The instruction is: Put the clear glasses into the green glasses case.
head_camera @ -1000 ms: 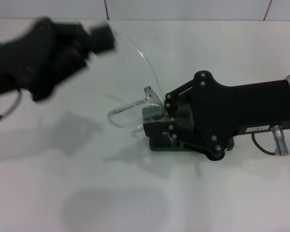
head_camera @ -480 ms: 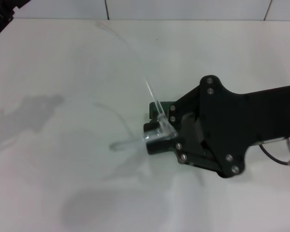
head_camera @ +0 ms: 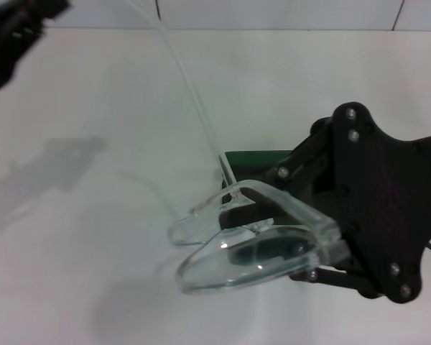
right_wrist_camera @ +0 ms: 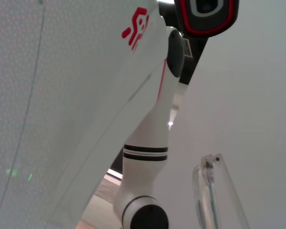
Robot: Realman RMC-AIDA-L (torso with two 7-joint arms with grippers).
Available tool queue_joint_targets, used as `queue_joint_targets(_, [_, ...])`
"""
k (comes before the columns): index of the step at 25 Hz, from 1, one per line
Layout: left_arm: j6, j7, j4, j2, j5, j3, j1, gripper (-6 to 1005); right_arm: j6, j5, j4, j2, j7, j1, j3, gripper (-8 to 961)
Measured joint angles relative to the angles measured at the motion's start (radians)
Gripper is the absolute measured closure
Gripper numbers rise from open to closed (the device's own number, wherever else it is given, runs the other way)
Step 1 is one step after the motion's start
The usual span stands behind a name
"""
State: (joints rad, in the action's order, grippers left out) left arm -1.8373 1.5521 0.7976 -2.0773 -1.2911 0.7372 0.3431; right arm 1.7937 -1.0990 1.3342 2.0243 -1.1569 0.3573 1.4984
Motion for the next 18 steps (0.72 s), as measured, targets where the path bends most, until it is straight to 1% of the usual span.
queue_joint_targets(5, [-0.017, -0.002, -0.01, -0.009, 0.02, 0.126, 0.03, 951, -0.011, 0.001, -0.062, 0.002, 0.024, 0.044, 0.013, 841])
queue_joint_targets(8, [-0.024, -0.022, -0.023, -0.01, 0.059, 0.216, 0.046, 951, -0.019, 0.003, -0.121, 0.003, 0.028, 0.081, 0.014, 841])
queue_joint_targets(11, [-0.024, -0.062, -0.025, -0.008, 0.073, 0.279, 0.062, 950, -0.023, 0.028, -0.194, 0.004, 0.053, 0.111, 0.016, 841])
queue_joint_targets(16, [-0.025, -0.07, -0.026, -0.01, 0.073, 0.294, 0.078, 949, -0.024, 0.054, -0.325, 0.004, 0.084, 0.178, 0.02, 841])
queue_joint_targets(18, [-0.025, -0.07, -0.026, -0.01, 0.074, 0.294, 0.08, 949, -0.025, 0.063, -0.363, 0.004, 0.099, 0.187, 0.019, 841])
